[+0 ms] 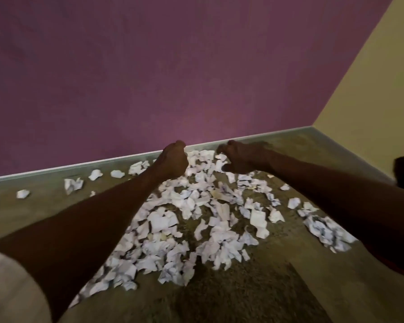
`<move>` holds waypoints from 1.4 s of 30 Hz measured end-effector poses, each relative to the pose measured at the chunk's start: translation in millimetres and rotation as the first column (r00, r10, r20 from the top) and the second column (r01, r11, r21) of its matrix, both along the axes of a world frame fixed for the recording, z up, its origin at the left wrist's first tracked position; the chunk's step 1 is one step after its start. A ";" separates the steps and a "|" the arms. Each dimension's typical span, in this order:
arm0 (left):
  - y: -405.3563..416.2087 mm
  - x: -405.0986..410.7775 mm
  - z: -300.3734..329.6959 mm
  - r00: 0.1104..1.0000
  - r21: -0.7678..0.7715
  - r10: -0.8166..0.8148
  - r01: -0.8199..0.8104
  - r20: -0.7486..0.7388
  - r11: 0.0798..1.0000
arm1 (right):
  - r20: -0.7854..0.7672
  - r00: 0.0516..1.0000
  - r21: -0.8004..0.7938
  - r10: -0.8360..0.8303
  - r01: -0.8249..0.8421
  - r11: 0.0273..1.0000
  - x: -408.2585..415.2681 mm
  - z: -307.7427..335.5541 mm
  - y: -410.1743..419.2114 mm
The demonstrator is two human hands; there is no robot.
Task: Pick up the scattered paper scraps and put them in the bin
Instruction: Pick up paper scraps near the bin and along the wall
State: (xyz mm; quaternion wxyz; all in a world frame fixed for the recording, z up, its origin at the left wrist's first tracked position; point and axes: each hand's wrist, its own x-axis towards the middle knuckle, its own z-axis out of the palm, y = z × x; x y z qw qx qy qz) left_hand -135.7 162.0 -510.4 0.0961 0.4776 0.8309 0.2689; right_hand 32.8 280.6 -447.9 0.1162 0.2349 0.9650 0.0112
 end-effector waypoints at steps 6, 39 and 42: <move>-103.0 -59.6 -23.0 0.994 -0.166 0.097 -0.105 -0.060 0.980 | 0.182 0.970 -0.188 0.161 -0.126 0.974 -48.0 -81.4 -22.5; -239.1 48.1 -182.9 0.953 -0.388 0.270 -0.301 -0.134 0.871 | 0.019 0.861 -0.248 0.508 -0.488 0.837 -59.9 -228.1 -153.6; -235.2 42.6 -180.3 0.971 -0.403 0.228 -0.235 -0.067 0.884 | -0.095 0.865 -0.222 0.492 -0.500 0.837 -60.7 -231.1 -152.7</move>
